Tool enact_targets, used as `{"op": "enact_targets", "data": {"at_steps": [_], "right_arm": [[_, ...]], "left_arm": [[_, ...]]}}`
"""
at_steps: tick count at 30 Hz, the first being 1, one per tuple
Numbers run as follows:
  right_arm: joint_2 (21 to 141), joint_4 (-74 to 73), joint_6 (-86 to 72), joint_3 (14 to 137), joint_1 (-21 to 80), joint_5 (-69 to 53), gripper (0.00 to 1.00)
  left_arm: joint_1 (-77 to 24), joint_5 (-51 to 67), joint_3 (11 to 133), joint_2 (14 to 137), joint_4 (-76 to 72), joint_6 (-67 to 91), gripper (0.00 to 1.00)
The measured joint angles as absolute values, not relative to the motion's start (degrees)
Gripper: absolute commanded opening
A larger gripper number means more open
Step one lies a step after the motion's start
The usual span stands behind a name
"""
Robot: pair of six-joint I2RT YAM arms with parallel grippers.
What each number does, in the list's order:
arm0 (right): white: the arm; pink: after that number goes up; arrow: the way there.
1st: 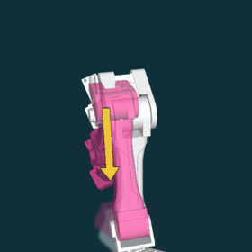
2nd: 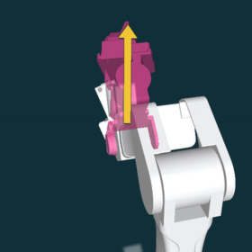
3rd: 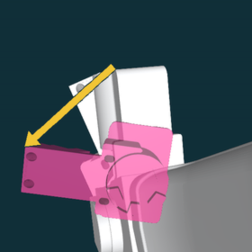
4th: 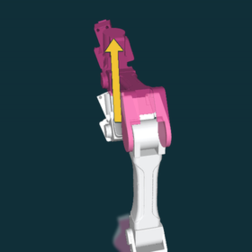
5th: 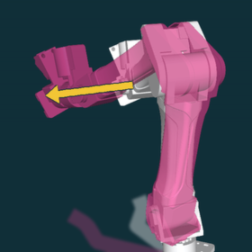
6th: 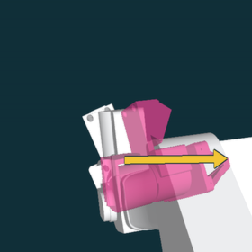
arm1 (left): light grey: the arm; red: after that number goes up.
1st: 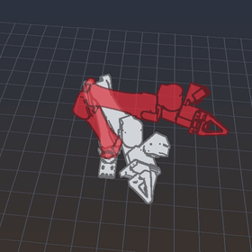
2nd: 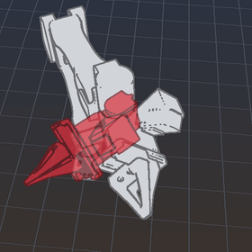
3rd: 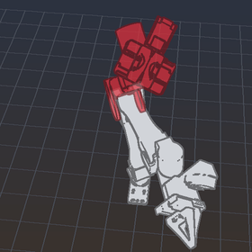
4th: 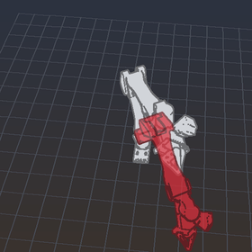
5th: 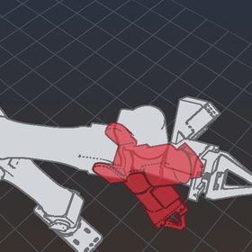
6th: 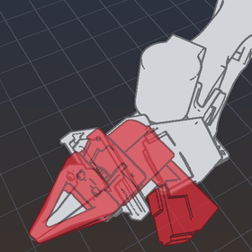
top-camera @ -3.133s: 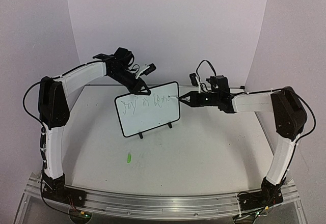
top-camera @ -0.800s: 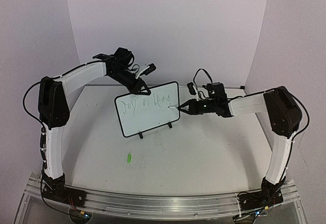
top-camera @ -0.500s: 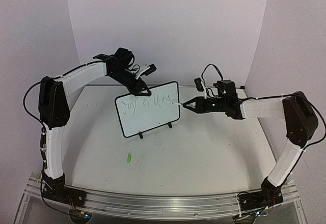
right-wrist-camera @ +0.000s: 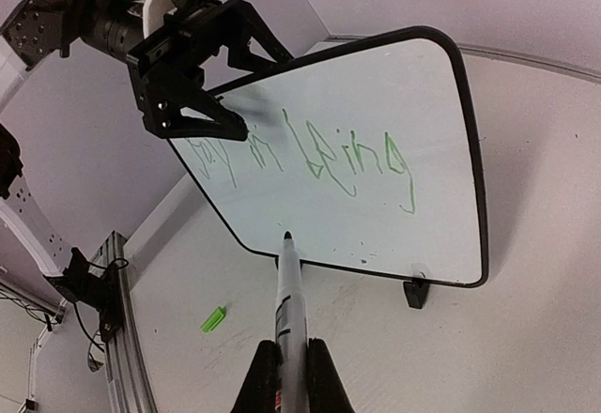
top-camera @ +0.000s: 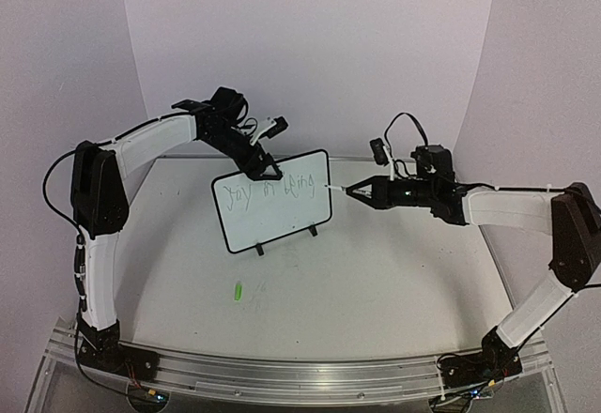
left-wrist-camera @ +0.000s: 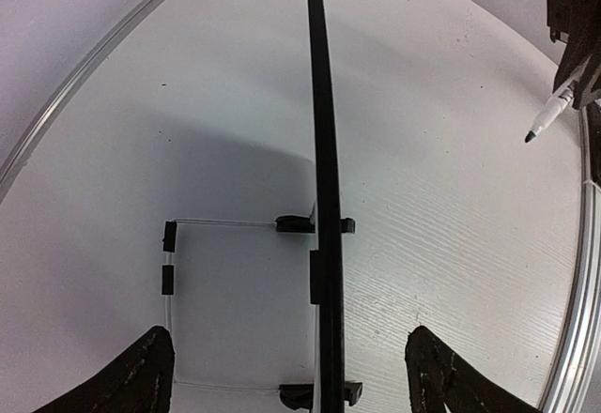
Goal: Write a sentence on the whiteboard
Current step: Place the whiteboard at the center of the board, then hold the whiteboard at the center of the board.
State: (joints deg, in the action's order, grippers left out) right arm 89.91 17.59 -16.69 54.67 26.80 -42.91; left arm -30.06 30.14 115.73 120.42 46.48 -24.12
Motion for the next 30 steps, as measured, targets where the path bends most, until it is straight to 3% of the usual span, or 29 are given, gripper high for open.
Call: {"op": "enact_targets", "data": {"at_steps": [13, 30], "right_arm": [[85.8, 14.7, -15.2, 54.6, 28.0, -41.7, 0.0], [84.4, 12.6, -14.9, 54.6, 34.3, -34.1, 0.0]], "left_arm": [[-27.4, 29.5, 106.7, 108.9, 42.7, -22.5, 0.97], [-20.0, 29.2, 70.8, 79.5, 32.2, -11.4, 0.98]]}}
